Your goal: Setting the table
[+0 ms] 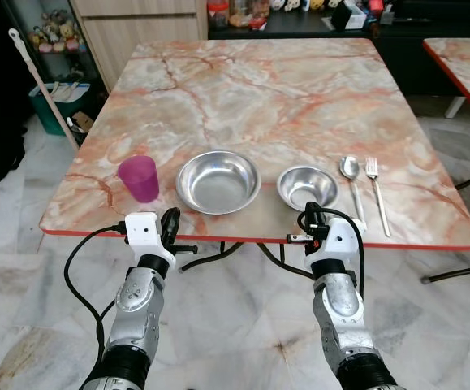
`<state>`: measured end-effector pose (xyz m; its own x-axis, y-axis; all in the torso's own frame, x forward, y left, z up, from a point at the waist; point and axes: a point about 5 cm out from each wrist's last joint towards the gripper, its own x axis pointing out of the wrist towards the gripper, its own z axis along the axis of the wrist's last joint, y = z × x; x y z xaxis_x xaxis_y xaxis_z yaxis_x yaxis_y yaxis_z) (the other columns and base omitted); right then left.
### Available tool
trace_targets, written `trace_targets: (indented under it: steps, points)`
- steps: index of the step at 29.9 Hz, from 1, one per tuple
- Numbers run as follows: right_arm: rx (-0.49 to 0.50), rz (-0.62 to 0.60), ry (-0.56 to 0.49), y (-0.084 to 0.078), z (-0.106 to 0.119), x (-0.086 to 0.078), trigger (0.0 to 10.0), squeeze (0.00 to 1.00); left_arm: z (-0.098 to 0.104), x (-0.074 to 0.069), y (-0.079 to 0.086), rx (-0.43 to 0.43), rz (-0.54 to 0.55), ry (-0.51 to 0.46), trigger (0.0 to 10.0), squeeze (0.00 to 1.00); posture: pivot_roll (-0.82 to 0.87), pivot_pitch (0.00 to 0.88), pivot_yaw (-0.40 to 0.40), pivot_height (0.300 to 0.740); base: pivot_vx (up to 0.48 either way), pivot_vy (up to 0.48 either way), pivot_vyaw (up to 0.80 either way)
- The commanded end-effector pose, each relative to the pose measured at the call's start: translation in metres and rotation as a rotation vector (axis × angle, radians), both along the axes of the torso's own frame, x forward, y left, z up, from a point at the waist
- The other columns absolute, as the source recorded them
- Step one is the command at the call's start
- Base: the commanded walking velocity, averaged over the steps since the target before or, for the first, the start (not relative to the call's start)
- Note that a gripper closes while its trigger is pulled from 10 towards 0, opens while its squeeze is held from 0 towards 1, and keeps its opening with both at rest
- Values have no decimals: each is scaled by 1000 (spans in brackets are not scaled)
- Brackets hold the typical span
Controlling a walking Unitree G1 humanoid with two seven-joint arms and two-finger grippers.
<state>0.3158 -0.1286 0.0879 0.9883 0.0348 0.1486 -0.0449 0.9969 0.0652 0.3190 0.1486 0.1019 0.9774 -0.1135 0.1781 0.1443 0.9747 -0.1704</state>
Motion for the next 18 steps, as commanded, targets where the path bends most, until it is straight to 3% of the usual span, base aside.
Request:
trace_targets:
  steps: [1, 11, 18]
  points:
    - [-2, 5, -40, 2, 9, 2, 10000, 0, 0, -2, 3, -15, 12, 0, 10000, 0, 40, 116, 31, 740, 307, 0, 0]
    - [0, 13, -48, 4, 10, 2, 10000, 0, 1, -7, 4, -19, 14, -10, 10000, 0, 48, 119, 28, 740, 298, 0, 0]
    - [1, 16, -47, 5, 11, 2, 10000, 0, 3, -14, 3, -18, -9, -21, 10000, 0, 50, 121, 27, 740, 0, 0, 0]
